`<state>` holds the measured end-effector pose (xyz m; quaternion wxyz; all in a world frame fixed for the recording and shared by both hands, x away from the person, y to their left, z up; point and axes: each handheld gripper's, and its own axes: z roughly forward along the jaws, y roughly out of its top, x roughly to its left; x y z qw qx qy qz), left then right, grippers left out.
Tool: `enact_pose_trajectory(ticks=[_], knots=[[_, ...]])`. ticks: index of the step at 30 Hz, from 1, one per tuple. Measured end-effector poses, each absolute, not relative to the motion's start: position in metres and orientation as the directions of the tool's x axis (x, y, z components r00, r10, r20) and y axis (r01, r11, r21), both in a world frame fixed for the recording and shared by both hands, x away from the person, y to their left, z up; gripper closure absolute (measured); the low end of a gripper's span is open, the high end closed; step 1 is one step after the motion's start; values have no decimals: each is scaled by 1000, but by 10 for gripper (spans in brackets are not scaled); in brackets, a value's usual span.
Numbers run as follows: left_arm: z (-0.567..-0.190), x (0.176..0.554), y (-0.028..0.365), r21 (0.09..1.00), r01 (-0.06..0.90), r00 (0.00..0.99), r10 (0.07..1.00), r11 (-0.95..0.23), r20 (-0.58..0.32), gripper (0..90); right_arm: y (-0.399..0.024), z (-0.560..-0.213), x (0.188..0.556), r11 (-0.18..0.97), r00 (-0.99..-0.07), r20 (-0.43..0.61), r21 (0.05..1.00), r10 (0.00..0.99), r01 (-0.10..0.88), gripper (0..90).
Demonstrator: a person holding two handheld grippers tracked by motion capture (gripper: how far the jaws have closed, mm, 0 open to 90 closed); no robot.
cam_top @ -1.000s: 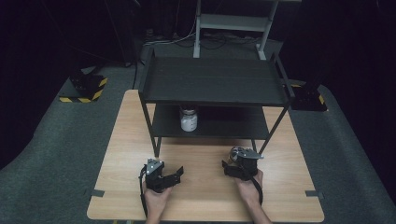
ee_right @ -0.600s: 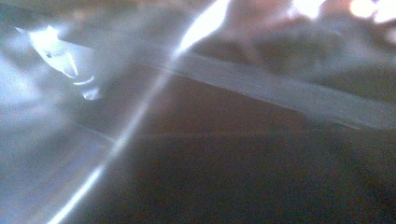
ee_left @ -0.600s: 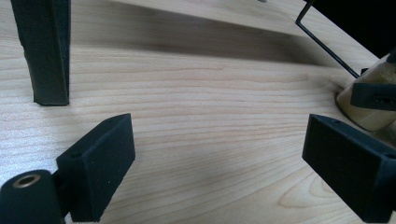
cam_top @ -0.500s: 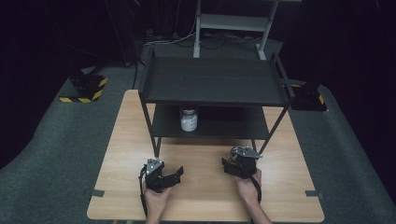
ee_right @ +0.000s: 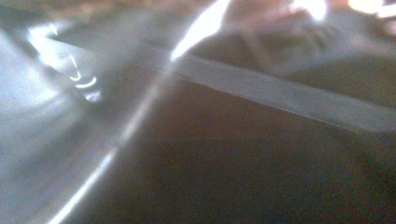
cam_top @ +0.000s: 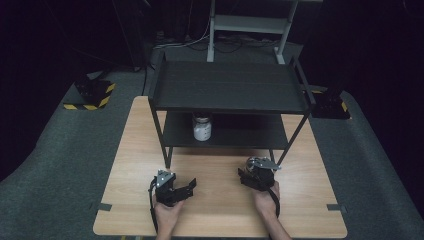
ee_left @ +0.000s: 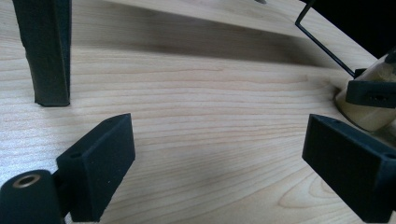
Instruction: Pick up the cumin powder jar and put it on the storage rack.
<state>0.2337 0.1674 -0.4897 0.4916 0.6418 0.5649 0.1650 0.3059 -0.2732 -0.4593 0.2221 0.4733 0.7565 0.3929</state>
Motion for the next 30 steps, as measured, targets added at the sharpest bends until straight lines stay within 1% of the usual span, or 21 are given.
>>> enact_pose_trajectory(ticks=[17, 30], knots=[[-491, 232, 168, 822, 555, 310, 885, 128, -347, 95, -273, -462, 303, 253, -459, 19, 814, 888, 522, 309], [-492, 231, 169, 826, 548, 313, 883, 132, -349, 90, -275, -460, 300, 271, -481, 8, 817, 877, 509, 310]])
